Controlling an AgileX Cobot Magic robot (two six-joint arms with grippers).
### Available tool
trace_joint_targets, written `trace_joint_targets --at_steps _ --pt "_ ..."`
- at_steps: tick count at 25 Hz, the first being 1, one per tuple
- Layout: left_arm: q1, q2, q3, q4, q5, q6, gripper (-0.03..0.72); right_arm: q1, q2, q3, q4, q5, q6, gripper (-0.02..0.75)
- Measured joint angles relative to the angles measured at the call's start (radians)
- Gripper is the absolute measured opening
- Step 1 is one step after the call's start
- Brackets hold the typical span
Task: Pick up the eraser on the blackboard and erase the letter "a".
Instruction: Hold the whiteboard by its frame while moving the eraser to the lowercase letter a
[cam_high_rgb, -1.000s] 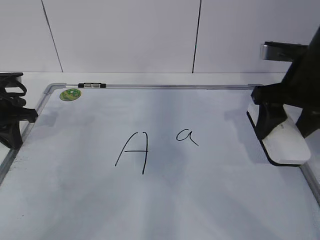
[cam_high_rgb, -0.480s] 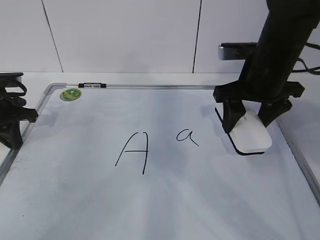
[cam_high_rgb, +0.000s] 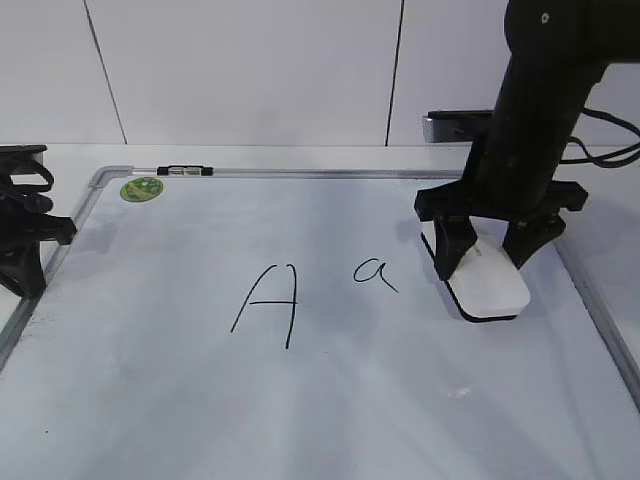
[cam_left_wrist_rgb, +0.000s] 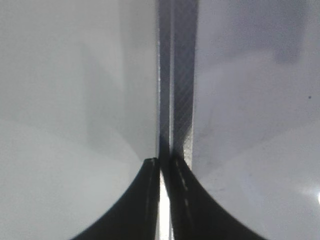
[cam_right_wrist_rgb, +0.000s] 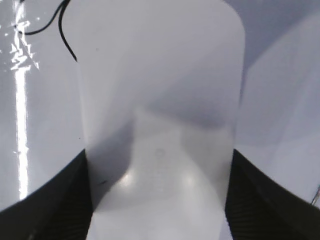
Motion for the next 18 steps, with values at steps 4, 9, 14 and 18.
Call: trace_joint_targets --at_steps 4,9,14,18 --pt "0.000 0.000 0.000 0.000 0.000 0.000 0.038 0.000 0.011 -0.034 0.004 0.000 -0.002 0.544" --pt "0.000 0.000 0.000 0.000 0.000 0.000 0.038 0.004 0.039 -0.071 0.018 0.000 -0.011 0.544" --pt "0.000 0.000 0.000 -0.002 0.000 0.000 0.037 0.019 0.075 -0.110 0.022 0.000 -0.015 0.544" --pt "0.000 0.000 0.000 -0.002 0.000 0.000 0.037 0.037 0.107 -0.142 0.022 0.000 -0.017 0.544"
